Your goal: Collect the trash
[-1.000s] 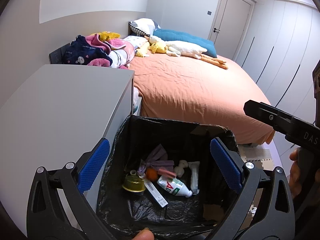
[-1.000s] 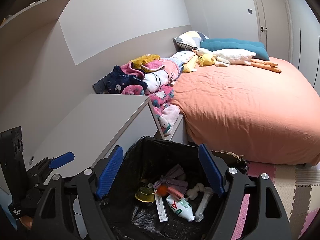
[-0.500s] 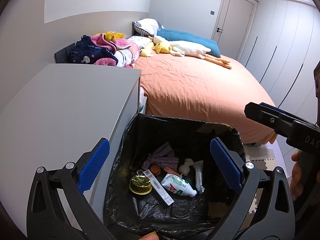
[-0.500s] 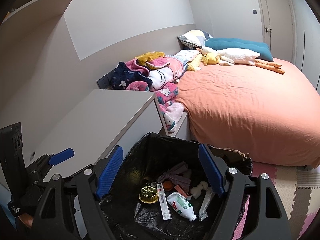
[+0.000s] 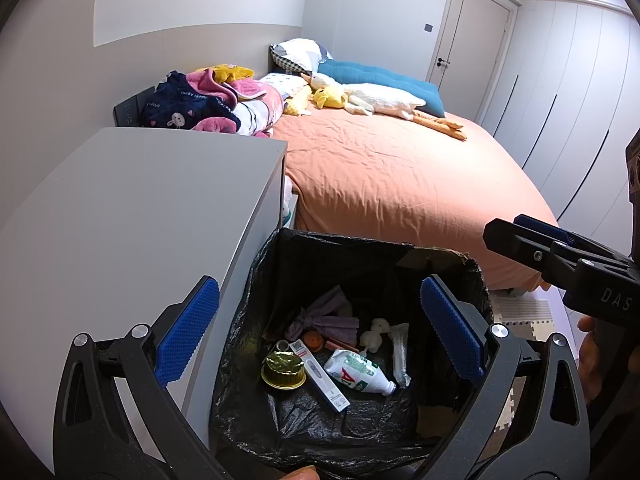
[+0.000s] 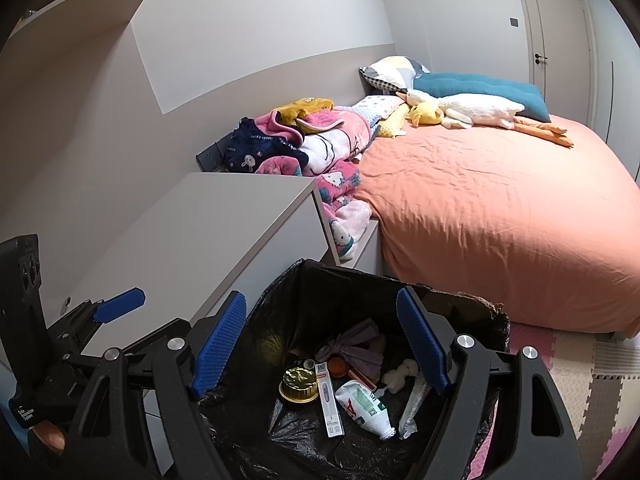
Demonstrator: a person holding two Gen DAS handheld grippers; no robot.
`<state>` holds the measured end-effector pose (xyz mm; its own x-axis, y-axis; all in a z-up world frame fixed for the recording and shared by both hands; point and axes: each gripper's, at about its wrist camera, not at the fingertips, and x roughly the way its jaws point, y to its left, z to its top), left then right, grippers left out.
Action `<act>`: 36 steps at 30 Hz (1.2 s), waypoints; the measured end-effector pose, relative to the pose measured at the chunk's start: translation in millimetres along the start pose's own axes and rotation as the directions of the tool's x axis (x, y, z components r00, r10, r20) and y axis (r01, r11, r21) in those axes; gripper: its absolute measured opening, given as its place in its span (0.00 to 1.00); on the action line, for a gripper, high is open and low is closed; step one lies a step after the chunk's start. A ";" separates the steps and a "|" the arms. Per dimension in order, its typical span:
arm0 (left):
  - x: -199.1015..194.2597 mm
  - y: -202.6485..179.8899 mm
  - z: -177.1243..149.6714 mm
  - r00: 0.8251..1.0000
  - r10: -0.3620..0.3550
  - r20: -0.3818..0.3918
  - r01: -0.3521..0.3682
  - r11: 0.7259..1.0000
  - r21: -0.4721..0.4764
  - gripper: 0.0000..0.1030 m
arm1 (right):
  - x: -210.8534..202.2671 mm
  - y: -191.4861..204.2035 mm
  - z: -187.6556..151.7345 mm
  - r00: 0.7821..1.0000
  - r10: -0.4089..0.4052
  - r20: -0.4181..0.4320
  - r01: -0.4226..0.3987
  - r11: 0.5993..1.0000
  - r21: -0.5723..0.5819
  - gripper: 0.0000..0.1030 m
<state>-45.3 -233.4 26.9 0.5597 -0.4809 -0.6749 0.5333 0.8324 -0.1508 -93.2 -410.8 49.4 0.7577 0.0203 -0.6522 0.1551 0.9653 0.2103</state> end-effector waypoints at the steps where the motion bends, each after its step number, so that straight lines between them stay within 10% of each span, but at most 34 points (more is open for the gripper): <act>1: -0.3 0.6 -0.2 1.000 0.003 0.000 -0.003 1.000 0.000 0.94 | 0.5 -0.1 0.2 1.000 0.000 0.000 0.000 1.000 0.000 0.76; 36: -3.0 1.0 1.7 1.000 0.002 0.006 -0.002 1.000 0.000 0.94 | 3.7 6.6 -1.7 1.000 -0.001 -0.004 0.001 1.000 -0.006 0.76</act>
<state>-45.4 -231.6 30.0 0.5645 -0.4807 -0.6711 0.5322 0.8333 -0.1492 -90.5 -403.9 47.1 0.7553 0.0207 -0.6551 0.1517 0.9668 0.2055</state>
